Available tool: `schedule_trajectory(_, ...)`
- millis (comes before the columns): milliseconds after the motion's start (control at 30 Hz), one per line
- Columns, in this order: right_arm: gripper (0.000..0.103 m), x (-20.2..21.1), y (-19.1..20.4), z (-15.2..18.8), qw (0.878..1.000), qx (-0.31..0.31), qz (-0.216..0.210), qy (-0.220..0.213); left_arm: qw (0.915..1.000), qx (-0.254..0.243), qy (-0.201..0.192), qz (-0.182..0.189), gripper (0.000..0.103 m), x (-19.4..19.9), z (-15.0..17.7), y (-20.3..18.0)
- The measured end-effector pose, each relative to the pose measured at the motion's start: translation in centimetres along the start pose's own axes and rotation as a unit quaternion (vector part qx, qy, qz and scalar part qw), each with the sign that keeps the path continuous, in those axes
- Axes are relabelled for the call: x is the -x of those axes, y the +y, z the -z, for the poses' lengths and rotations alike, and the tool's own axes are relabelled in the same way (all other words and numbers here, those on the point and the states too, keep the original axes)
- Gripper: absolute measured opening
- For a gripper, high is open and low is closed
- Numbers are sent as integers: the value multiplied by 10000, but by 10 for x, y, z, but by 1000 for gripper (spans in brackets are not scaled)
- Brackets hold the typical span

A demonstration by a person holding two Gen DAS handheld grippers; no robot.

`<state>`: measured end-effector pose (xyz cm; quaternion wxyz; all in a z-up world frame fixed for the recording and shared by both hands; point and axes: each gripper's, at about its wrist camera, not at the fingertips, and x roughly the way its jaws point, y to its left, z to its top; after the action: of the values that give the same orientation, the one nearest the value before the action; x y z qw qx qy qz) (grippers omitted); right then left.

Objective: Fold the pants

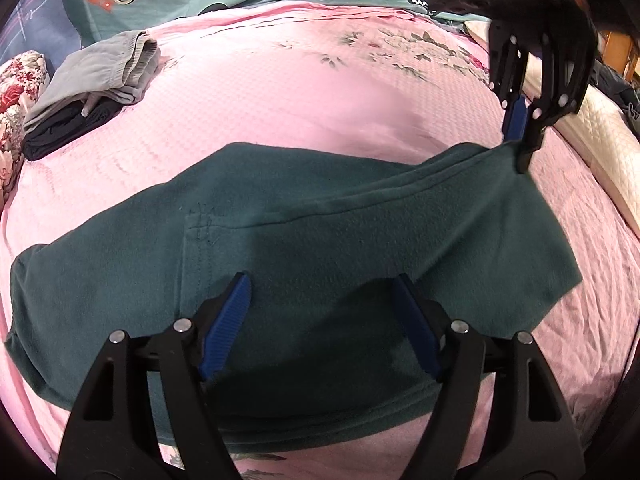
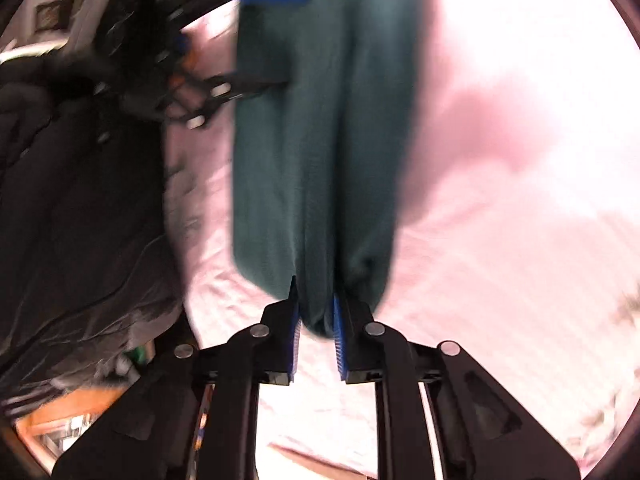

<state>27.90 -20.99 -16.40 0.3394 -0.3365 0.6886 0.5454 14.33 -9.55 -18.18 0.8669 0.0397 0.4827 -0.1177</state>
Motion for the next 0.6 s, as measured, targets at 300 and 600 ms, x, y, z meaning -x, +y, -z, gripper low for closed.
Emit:
schedule_trajectory(300,15,11,10,68,9448,-2281,645,-2261,9988,-226,259,348,84,-4,-4,3)
schedule_trajectory(600,53,-45,75,168,7505,-4941,90,-4387,9962,-557,283,606,90,-7,-6,1)
